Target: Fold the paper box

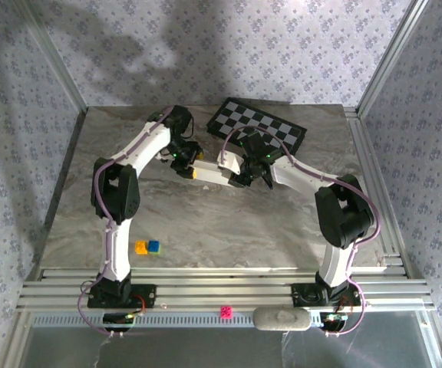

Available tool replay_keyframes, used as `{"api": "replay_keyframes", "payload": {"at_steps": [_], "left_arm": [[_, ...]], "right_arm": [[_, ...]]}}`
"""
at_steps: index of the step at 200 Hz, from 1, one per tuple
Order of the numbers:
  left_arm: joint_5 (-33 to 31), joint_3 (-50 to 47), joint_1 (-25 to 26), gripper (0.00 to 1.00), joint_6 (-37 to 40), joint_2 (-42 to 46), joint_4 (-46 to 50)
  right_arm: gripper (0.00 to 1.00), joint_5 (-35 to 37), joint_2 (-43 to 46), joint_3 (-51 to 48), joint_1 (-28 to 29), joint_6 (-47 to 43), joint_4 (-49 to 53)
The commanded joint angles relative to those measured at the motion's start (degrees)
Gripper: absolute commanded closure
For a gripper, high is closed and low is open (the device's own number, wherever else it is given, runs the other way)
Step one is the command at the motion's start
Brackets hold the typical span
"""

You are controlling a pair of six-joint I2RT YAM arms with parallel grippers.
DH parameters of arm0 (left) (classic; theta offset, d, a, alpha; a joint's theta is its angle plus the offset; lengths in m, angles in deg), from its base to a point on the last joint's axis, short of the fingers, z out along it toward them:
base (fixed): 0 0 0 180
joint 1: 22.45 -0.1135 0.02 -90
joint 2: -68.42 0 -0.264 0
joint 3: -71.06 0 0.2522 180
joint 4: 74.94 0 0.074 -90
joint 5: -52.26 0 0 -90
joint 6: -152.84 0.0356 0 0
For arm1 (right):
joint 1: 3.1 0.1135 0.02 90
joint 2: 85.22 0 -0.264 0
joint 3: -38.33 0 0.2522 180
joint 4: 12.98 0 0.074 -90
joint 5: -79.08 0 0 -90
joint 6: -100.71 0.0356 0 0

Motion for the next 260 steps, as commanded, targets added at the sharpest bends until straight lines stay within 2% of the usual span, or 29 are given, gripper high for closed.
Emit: {"api": "replay_keyframes", "payload": {"at_steps": [1, 137, 241, 260], "left_arm": [[-1.7, -1.2, 0.4, 0.46, -0.6, -1.4, 0.8], [-6.7, -1.4, 0.7, 0.5, -0.6, -2.5, 3.6], [-7.4, -2.7, 1.4, 0.61, -3.3, -2.7, 2.5], [-7.5, -3.3, 1.5, 0.62, -4.0, -2.4, 2.2]], "right_arm": [[0.62, -0.1, -1.4, 1.3, 0.1, 1.2, 0.7], [0.63, 0.4, -1.8, 1.8, -0.1, 2.0, 0.4], [0.63, 0.8, -2.2, 2.6, 0.0, 2.5, 0.6], [0.6, 0.8, -1.9, 2.8, 0.0, 2.9, 0.8]]}}
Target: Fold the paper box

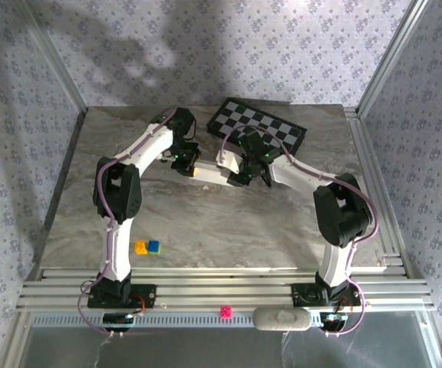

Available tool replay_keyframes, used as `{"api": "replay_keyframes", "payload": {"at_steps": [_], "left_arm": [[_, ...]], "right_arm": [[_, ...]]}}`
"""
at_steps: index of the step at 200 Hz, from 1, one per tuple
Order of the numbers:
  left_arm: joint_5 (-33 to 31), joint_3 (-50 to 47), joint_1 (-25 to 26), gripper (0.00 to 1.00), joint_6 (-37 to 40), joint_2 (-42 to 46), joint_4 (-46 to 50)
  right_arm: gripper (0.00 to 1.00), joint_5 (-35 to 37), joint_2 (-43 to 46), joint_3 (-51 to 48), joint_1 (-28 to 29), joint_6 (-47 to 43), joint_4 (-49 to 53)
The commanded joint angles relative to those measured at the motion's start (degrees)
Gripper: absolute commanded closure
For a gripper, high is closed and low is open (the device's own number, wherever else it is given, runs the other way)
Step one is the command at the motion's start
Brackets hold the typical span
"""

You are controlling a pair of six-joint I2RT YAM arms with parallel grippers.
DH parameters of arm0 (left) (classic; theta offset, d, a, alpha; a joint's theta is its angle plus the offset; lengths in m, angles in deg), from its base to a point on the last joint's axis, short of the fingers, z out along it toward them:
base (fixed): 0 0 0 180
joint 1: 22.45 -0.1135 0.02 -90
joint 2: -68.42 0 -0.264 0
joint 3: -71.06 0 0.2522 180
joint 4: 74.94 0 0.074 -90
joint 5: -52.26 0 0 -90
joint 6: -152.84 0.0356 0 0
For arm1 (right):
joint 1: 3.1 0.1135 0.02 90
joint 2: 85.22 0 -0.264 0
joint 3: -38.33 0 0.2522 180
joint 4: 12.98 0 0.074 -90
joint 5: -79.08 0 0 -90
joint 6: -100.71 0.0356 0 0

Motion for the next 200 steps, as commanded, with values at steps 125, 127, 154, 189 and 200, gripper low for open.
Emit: {"api": "replay_keyframes", "payload": {"at_steps": [125, 127, 154, 189, 200], "left_arm": [[-1.3, -0.8, 0.7, 0.64, -3.9, -1.3, 6.8], [-1.3, -0.7, 0.7, 0.64, -4.0, -1.3, 6.9], [-1.7, 0.3, 0.7, 0.64, -4.0, -1.3, 7.8], [-1.3, 0.5, 0.7, 0.64, -4.0, -1.1, 8.7], [-1.1, 0.4, 0.8, 0.64, -4.0, -0.9, 8.6]], "right_arm": [[0.4, -8.0, 22.5, -5.5, -9.1, 24.9, 3.0], [0.4, -7.8, 23.1, -5.9, -9.3, 24.8, 2.9], [0.52, -6.4, 25.8, -13.2, -9.5, 21.6, 1.8], [0.51, -2.0, 26.5, -20.1, -6.3, 12.4, -2.4], [0.51, -0.8, 26.0, -20.8, -6.0, 10.5, -4.2]]}}
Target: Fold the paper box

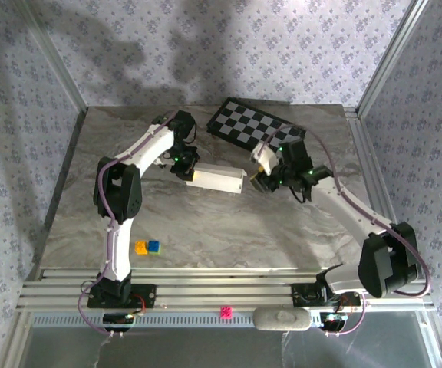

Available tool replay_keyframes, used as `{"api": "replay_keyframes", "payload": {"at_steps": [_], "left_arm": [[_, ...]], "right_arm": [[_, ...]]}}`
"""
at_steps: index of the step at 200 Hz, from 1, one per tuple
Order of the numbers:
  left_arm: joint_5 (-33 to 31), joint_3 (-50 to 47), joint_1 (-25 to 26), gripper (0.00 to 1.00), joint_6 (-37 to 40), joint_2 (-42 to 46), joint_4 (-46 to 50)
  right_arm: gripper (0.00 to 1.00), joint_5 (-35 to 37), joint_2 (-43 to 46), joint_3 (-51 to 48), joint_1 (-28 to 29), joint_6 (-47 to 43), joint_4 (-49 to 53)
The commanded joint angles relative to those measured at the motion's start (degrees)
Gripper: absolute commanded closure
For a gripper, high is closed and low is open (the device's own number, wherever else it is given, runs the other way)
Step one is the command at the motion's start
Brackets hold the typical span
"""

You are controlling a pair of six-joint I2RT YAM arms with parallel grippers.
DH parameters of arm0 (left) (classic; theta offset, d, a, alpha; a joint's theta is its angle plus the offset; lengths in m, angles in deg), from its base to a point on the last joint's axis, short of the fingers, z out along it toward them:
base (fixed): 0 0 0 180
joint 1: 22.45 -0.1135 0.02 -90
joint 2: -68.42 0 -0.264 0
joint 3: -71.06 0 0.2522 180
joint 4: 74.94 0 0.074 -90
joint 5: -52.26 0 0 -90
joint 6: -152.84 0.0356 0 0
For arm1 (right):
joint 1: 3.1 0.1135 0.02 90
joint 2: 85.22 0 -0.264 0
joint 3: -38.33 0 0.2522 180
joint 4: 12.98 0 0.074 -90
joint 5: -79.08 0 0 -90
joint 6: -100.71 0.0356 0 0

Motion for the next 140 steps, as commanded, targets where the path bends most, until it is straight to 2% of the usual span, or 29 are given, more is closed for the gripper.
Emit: {"api": "replay_keyframes", "payload": {"at_steps": [1, 70, 140], "left_arm": [[-0.9, 0.8, 0.4, 0.64, -0.7, -0.9, 4.9], [-0.9, 0.5, 0.4, 0.62, -0.2, -0.4, 4.8], [-0.8, 0.5, 0.5, 0.59, 0.3, 0.1, 4.7]], "right_arm": [[0.5, 3.2, -0.7, -1.8, 1.2, -6.6, -4.0], [0.5, 9.7, -7.5, 2.3, 4.6, -16.8, -4.3], [0.61, 13.8, -10.1, 6.3, 6.2, -17.1, -5.9]]}}
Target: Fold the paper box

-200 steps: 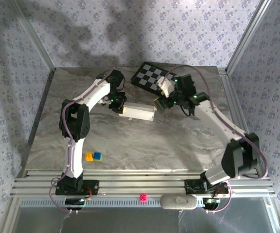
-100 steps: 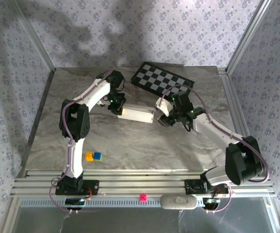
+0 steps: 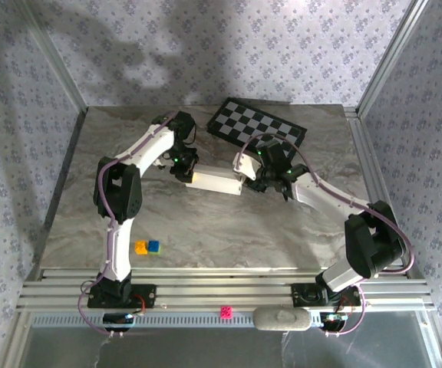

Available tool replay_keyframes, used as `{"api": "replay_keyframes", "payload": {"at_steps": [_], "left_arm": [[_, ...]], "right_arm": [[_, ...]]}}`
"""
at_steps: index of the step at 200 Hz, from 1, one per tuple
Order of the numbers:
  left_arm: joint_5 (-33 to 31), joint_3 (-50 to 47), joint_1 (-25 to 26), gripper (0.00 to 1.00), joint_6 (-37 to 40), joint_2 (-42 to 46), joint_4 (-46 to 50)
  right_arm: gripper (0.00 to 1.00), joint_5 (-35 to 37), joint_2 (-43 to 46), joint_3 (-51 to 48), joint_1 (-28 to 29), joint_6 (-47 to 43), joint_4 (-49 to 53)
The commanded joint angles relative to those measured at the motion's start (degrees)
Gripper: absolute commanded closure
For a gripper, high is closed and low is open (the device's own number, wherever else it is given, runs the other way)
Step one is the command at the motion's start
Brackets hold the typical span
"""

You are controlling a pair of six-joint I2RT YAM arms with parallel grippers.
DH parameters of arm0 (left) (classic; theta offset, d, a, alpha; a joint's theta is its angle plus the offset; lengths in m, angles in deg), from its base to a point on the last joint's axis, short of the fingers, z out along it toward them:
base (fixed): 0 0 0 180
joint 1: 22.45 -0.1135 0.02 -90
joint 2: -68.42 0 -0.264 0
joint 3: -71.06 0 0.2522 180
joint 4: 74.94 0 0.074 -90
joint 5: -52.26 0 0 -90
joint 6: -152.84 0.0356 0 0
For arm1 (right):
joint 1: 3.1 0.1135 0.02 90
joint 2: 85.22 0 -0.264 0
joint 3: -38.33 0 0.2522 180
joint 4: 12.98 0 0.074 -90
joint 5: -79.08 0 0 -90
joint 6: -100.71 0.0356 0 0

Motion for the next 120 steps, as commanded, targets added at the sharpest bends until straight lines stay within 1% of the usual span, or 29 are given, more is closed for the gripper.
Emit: {"api": "replay_keyframes", "payload": {"at_steps": [1, 29, 55, 120], "left_arm": [[-0.8, 0.4, 0.4, 0.59, 0.3, 0.1, 3.2], [-0.6, 0.4, 0.4, 0.58, 0.2, 0.3, 3.0], [-0.8, 0.4, 0.4, 0.58, 0.4, 0.3, 3.0], [-1.2, 0.9, 0.6, 0.57, 0.5, 0.2, 3.2]], "right_arm": [[0.61, 1.8, -1.1, 2.6, 0.3, -1.3, -0.4], [0.68, 1.0, -2.0, 3.8, 0.6, -1.0, 0.7], [0.72, 1.0, -2.1, 4.1, 0.9, -0.6, 0.7], [0.89, -0.3, -2.3, 7.2, 0.4, 1.2, 3.9]]}}
